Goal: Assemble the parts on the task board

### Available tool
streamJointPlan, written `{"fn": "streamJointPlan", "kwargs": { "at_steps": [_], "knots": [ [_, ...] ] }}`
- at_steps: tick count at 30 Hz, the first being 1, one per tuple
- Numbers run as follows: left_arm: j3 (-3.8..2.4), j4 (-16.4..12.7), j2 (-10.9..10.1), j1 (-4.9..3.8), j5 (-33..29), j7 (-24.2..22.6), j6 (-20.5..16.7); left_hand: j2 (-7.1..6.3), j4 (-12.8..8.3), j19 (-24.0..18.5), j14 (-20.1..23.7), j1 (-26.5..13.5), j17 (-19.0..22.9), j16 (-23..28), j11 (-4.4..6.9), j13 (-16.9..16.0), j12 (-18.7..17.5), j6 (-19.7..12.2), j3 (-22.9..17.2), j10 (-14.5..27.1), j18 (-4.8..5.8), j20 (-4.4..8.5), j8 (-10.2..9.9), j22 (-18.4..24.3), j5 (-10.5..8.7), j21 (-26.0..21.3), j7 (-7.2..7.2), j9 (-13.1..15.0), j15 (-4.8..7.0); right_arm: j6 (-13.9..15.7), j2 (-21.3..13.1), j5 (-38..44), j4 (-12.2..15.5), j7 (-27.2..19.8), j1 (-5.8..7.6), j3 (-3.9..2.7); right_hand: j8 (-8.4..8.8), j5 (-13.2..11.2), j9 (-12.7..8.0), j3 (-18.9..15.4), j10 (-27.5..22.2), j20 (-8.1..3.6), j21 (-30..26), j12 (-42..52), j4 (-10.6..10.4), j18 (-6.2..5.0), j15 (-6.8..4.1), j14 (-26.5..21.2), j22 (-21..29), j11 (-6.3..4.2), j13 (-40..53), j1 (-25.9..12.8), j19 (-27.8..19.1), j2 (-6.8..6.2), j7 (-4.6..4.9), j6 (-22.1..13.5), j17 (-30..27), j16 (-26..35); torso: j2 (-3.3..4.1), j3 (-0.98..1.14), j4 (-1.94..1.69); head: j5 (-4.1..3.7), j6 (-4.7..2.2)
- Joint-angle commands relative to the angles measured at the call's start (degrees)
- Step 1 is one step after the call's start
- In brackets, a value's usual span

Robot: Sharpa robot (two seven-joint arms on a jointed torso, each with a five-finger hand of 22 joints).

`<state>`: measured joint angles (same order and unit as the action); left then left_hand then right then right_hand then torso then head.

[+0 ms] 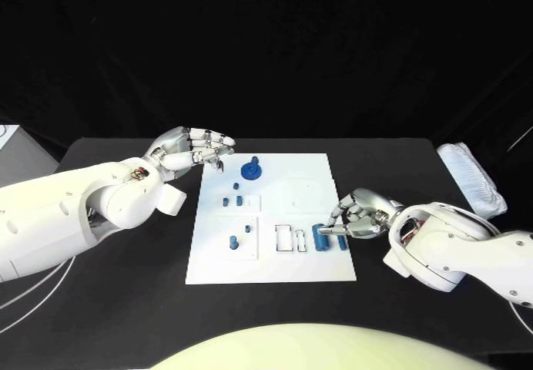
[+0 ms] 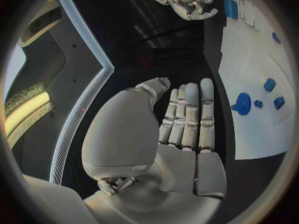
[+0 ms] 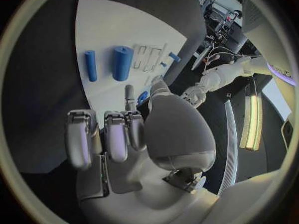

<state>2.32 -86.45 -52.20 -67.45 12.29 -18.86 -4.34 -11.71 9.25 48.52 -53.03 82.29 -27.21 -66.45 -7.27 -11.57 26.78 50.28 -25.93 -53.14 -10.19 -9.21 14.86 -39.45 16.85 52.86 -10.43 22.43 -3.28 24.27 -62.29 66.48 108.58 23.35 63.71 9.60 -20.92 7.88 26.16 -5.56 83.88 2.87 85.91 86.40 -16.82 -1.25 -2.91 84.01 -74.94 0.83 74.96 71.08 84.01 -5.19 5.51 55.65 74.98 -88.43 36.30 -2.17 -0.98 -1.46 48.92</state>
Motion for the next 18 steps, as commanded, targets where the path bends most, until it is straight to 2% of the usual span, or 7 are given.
{"fn": "streamJointPlan", "kwargs": {
  "at_steps": [1, 6, 18],
  "knots": [
    [-0.03, -0.24, 0.03, 0.08, -0.54, -0.7, 1.01, -0.34, -0.01, 0.44, -0.03, 0.24, -0.09, 0.23, 0.07, 0.07, -0.09, 0.38, 0.39, 0.14, -0.32, -0.07, 0.31, 0.05, -0.14, -0.36, 0.15, -0.08, -0.29, -0.71, 0.68, 3.09, -0.4, 5.57, -0.61, 0.04, -0.37, 0.23, 0.09, -0.52, 2.7, -0.3, 0.36, 0.33, 0.02, 0.54, -0.19, 5.17, -13.88, 0.09, 9.8, -0.71, 5.4, -0.02, -0.14, -0.28, 10.99, -0.43, 0.05, -0.12, -0.09, 0.09, -0.08],
    [-0.03, -0.39, -0.17, 0.11, -0.58, -0.69, 1.01, -0.36, 0.04, 0.44, -0.04, 0.21, -0.1, 0.24, 0.07, 0.07, -0.09, 0.36, 0.43, 0.13, -0.32, -0.07, 0.3, 0.06, -0.14, -0.39, 0.15, -0.09, -0.29, -0.57, 1.66, 4.15, -1.06, 7.65, -1.31, 0.06, -0.54, 0.24, 0.1, -1.14, 2.89, -0.3, 0.91, 0.47, 0.03, 0.64, -0.21, 5.26, -14.07, 0.05, 10.13, -1.3, 5.48, 0.24, -0.21, -0.12, 11.48, -0.57, 0.11, -0.25, -0.03, 0.22, 0.02],
    [-0.04, -0.6, -0.45, 0.13, -0.66, -0.62, 1.09, -0.34, 0.12, 0.45, -0.05, 0.17, -0.11, 0.24, 0.07, 0.09, -0.08, 0.34, 0.48, 0.14, -0.32, -0.07, 0.3, 0.1, -0.12, -0.44, 0.14, -0.1, -0.28, -1.14, 3.79, 8.18, -2.36, 10.43, -1.92, 0.07, -1.03, 0.3, 0.16, -2.72, 2.8, -0.36, 1.43, 0.27, -0.03, 0.74, -0.32, 5.33, -14.27, -0.1, 10.09, -3.32, 5.56, 0.51, -0.39, 0.3, 11.9, -0.69, 0.15, -0.15, 0.15, 0.32, 0.14]
  ]
}}
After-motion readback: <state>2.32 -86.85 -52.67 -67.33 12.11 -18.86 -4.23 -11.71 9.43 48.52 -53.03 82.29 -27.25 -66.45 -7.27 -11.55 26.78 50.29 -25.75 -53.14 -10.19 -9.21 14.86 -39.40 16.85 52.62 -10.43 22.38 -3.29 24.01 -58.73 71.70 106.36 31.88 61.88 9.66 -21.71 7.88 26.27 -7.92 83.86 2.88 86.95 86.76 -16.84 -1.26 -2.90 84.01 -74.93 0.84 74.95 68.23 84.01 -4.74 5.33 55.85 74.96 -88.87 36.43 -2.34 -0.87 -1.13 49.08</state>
